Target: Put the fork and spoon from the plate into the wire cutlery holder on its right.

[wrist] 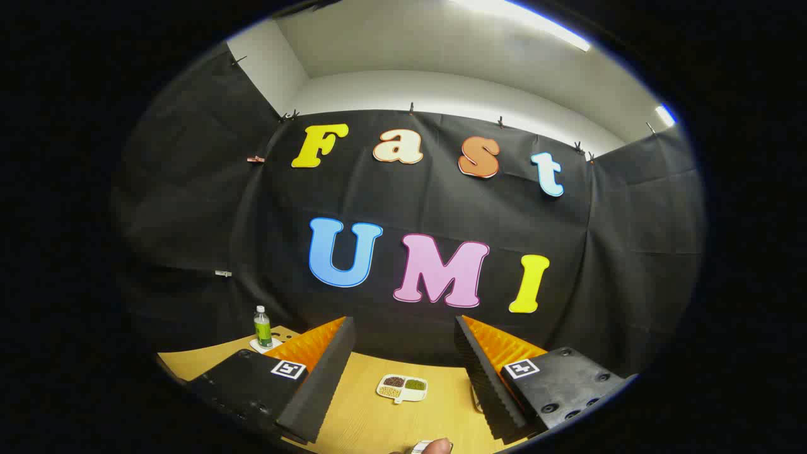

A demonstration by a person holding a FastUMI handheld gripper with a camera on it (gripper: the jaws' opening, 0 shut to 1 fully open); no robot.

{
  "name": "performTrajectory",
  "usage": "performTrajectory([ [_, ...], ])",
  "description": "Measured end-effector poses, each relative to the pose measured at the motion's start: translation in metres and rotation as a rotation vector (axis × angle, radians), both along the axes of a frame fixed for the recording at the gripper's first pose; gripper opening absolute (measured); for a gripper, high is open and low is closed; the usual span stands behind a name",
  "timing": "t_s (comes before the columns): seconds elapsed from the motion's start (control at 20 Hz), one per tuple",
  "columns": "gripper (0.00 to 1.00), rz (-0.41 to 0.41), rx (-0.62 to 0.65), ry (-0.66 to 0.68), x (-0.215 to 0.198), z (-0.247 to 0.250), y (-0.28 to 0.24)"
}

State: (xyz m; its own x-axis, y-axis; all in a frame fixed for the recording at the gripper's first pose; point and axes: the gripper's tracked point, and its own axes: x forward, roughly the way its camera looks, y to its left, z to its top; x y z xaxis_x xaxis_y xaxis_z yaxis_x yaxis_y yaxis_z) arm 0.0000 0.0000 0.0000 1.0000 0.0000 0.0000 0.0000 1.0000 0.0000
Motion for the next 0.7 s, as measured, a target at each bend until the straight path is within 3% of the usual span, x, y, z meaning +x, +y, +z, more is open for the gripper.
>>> performTrajectory([
  [0.7,0.98,0.015,-0.006,-0.001,0.0014,0.0055,0.0098],
])
